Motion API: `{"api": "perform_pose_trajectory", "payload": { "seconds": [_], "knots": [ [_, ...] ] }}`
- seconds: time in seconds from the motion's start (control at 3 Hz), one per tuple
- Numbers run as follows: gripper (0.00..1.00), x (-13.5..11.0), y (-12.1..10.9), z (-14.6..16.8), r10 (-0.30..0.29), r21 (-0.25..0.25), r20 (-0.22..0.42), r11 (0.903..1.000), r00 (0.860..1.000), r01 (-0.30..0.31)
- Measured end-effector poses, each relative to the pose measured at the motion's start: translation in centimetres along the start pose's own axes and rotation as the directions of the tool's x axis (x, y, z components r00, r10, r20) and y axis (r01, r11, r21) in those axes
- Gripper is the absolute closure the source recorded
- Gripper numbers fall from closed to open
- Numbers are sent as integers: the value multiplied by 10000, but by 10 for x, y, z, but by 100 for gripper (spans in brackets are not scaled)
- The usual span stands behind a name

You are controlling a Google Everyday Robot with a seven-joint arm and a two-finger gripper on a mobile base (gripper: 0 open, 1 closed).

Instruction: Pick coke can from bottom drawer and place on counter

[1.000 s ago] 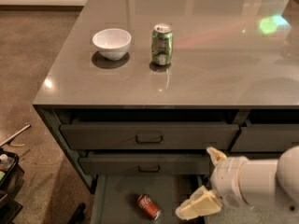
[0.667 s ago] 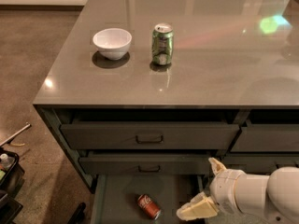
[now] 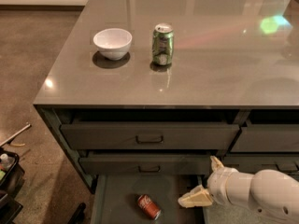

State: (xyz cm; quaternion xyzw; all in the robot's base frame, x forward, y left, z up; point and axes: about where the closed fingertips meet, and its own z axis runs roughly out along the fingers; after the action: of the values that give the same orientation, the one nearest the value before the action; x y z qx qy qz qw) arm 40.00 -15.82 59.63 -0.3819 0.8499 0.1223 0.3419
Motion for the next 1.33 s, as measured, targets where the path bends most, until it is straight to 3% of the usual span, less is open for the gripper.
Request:
{"api": "perform_pose_trajectory", "payload": {
  "seconds": [0.33,1.0,1.33],
  "knots": [
    [0,11,9,9,445,-17,100,9990,9990,-445],
    [0,21,-3,81,1018,74,1544,9945,9828,-1041],
    [0,39,2,128,1714,-714,2000,9845,9647,-1601]
  ]
}}
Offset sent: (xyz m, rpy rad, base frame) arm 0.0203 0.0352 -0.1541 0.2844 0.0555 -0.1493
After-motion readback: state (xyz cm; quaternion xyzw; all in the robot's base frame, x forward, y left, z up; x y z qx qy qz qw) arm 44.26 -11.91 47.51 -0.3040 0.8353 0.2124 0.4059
